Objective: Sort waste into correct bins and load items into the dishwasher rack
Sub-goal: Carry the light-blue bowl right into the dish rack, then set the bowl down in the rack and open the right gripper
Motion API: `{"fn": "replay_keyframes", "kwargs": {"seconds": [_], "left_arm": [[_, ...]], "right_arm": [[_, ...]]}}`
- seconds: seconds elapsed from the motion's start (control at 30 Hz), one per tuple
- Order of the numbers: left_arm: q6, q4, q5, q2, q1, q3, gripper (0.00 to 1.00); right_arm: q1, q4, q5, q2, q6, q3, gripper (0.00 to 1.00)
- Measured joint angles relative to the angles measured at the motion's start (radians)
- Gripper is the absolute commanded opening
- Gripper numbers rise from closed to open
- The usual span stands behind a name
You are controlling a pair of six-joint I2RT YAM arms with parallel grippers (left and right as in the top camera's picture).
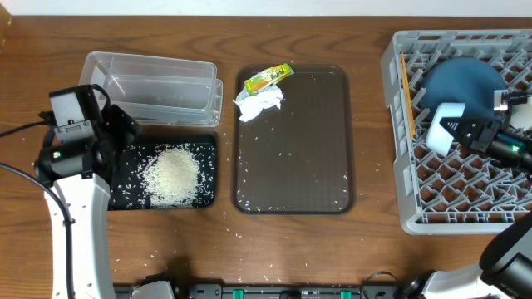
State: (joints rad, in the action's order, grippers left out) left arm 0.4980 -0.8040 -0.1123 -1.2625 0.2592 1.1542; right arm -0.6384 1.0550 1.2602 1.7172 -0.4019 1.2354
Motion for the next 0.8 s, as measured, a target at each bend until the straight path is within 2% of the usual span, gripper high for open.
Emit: {"fn": "replay_keyframes", "kwargs": {"seconds": [0.47,0.8], "left_arm": [[0.0,0.0,0.0,0.0,0.0,0.0,0.98],[0.0,0.0,0.0,0.0,0.0,0.0,0.98]], "right_arm": [[-0.013,0.032,-0.069,0.0,0.077,-0.002,0.01],[-0.042,0.08,-0.094,0.0,0.079,-0.002,0.07]]}}
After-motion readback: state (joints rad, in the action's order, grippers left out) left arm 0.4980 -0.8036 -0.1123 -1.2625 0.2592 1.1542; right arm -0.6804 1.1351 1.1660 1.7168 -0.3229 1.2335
